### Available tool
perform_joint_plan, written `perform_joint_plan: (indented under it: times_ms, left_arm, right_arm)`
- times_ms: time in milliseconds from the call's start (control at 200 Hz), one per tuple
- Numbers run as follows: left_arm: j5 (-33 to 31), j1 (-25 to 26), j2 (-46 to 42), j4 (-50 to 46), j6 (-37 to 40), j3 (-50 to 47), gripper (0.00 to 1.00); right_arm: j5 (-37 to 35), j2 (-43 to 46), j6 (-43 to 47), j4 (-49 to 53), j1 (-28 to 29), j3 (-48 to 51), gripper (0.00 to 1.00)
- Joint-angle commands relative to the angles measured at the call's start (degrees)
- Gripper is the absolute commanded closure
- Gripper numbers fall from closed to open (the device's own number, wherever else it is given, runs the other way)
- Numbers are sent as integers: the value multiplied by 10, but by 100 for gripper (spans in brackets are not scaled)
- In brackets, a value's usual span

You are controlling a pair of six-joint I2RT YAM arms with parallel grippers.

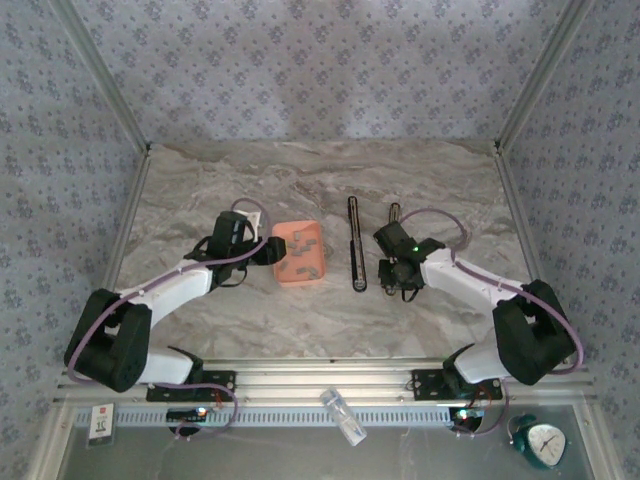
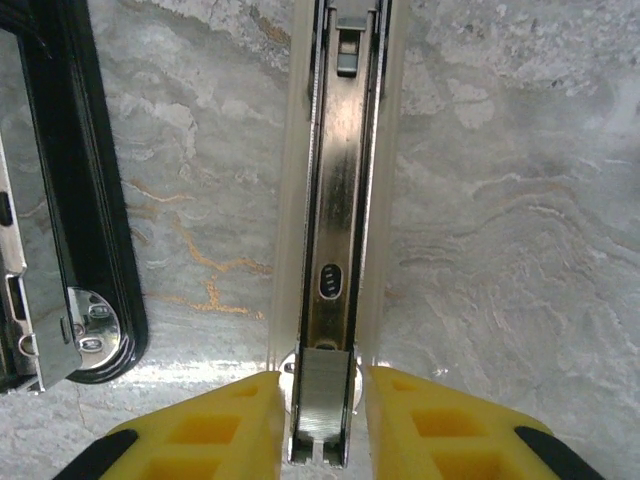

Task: Load the staples into the stapler

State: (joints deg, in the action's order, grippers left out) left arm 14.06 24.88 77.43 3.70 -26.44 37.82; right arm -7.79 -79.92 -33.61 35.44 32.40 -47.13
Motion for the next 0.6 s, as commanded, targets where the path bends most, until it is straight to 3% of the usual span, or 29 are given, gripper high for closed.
perform_joint_plan:
  times_ms: [0,295,595]
  left_arm:
    - [-6,3,-10,1,2,12,43]
    - [-36,2,-18,-63,-32,43,43]
    - [-41,-15,-10,-126,-66,76,43]
  right_arm:
    - [-18,24,7,46,6,-46,70]
    - [-15,54,25,121,22,-150,65]
    - [0,-26,45,150,91,-287,62]
